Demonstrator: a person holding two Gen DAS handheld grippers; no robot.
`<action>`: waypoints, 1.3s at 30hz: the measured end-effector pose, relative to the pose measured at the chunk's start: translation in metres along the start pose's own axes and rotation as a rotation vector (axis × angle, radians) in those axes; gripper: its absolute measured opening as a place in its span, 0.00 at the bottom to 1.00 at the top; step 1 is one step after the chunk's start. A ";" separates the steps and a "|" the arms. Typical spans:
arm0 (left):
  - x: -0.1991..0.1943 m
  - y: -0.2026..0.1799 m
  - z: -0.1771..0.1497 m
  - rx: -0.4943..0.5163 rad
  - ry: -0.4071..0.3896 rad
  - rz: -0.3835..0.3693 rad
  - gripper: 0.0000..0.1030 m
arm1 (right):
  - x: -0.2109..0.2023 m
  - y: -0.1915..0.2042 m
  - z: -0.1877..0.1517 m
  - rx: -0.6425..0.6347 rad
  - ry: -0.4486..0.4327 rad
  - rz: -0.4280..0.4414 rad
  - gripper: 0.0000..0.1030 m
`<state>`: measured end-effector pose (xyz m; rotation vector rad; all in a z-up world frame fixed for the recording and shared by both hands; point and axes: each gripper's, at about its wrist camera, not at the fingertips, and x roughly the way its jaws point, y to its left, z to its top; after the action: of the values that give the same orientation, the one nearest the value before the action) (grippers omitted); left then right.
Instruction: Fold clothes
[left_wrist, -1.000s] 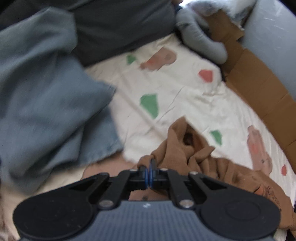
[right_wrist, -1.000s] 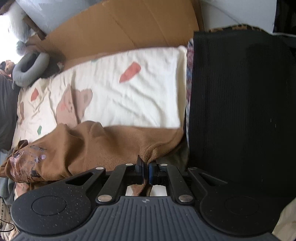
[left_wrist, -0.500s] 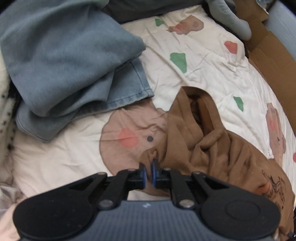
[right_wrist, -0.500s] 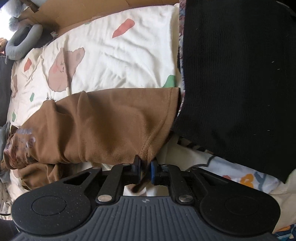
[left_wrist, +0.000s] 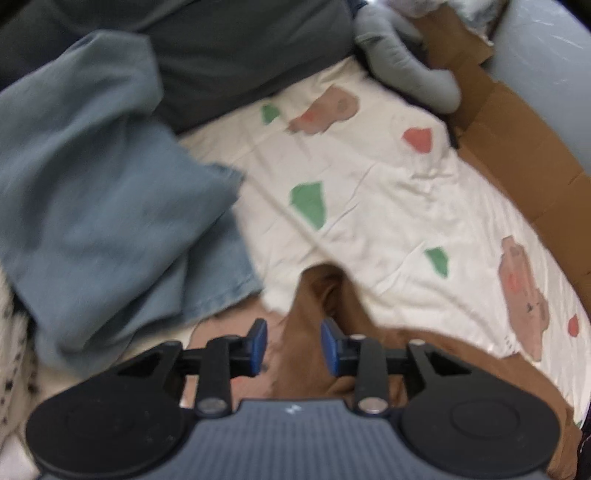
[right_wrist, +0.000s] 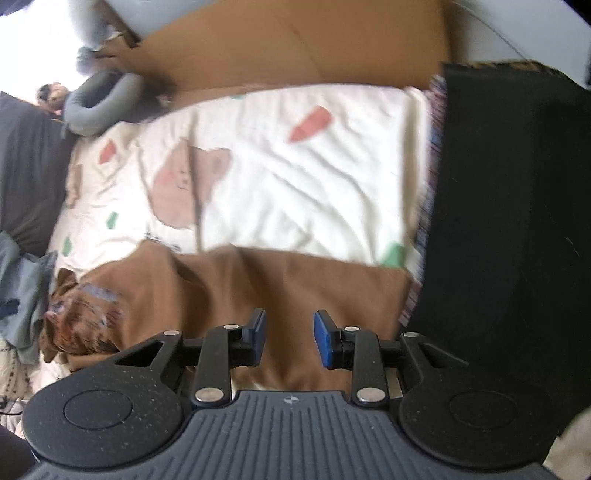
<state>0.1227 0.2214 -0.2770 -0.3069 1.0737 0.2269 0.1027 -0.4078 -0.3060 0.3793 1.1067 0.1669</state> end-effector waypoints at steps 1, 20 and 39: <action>0.002 -0.005 0.004 0.017 -0.004 -0.009 0.35 | 0.004 0.003 0.004 -0.017 -0.004 0.009 0.29; 0.090 -0.125 0.023 0.362 0.088 -0.159 0.35 | 0.092 0.066 0.051 -0.255 -0.020 0.101 0.43; 0.128 -0.121 -0.041 0.450 0.282 -0.103 0.51 | 0.134 0.081 0.056 -0.541 0.089 0.077 0.44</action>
<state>0.1882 0.0980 -0.3923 0.0136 1.3481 -0.1566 0.2167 -0.3023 -0.3656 -0.0715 1.0872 0.5417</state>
